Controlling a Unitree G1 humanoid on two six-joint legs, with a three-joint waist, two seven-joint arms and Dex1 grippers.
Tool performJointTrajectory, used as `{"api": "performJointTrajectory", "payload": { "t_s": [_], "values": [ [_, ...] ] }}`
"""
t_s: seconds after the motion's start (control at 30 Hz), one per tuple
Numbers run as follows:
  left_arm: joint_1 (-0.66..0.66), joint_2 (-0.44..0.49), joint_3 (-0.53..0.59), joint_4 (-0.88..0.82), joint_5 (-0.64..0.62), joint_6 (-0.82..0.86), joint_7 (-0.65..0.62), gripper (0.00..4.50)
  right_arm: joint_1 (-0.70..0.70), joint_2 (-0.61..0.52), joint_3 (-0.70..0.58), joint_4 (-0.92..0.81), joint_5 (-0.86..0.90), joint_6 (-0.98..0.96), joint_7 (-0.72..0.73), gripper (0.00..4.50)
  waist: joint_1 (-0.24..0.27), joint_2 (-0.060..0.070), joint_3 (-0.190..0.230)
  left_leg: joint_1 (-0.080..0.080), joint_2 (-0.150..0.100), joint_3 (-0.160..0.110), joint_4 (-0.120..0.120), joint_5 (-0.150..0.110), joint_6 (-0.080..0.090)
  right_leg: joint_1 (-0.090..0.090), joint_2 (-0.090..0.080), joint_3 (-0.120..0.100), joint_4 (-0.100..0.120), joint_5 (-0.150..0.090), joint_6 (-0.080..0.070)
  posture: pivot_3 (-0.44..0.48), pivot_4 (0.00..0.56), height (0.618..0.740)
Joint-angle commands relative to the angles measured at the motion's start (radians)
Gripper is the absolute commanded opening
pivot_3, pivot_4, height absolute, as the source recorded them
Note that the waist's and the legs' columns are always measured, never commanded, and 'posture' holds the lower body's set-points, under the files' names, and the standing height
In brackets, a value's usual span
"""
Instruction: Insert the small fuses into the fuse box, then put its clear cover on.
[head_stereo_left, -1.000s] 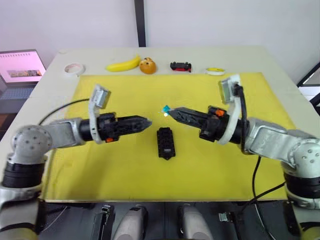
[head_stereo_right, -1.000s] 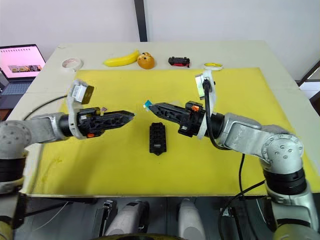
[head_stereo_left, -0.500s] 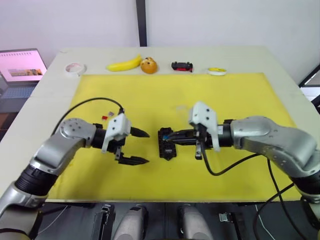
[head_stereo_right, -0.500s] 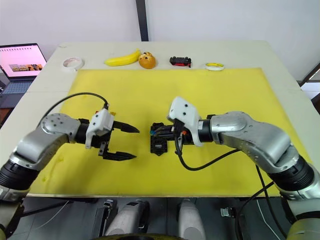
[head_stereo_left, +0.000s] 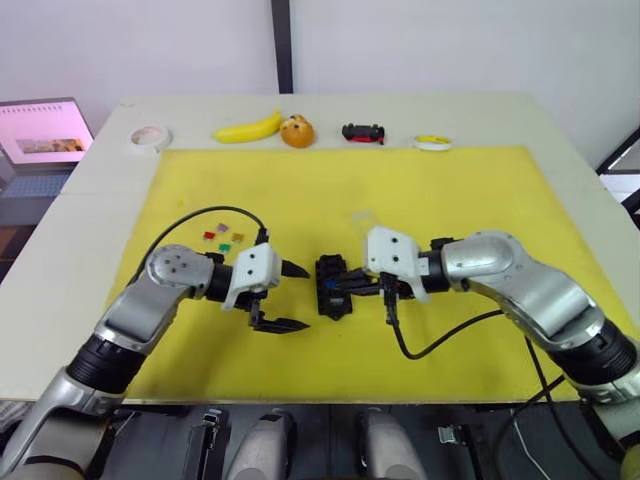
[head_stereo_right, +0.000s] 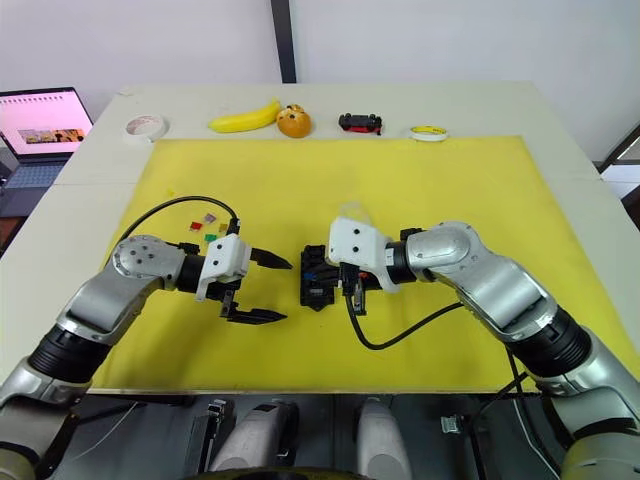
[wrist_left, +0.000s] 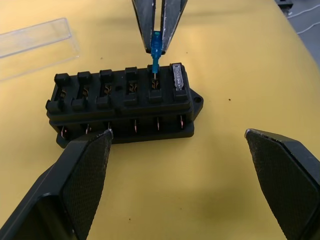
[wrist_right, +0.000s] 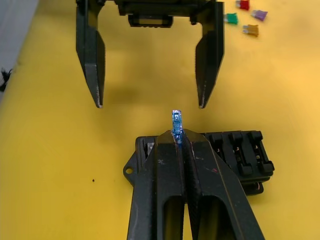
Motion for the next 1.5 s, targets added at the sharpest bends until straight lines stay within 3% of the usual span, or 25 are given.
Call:
{"api": "performJointTrajectory", "payload": {
  "t_s": [0.03, 1.5],
  "values": [
    [0.003, -0.007, 0.012, -0.038, 0.004, 0.007, 0.007, 4.46, -0.002, 0.02, -0.014, 0.002, -0.036, -0.031, 0.03, 0.0, 0.0, 0.0, 0.0, 0.0, 0.0, 0.0, 0.0, 0.0, 0.0, 0.0, 0.0, 0.0, 0.0, 0.0, 0.0, 0.0, 0.15, 0.74],
    [-0.008, -0.049, 0.008, -0.044, 0.032, 0.022, 0.018, 4.46, 0.011, 0.104, -0.045, 0.071, -0.165, -0.063, 0.143, 0.0, 0.0, 0.0, 0.0, 0.0, 0.0, 0.0, 0.006, 0.0, -0.001, 0.001, 0.0, 0.0, 0.003, 0.0, 0.0, 0.0, 0.15, 0.74]
  ]
}}
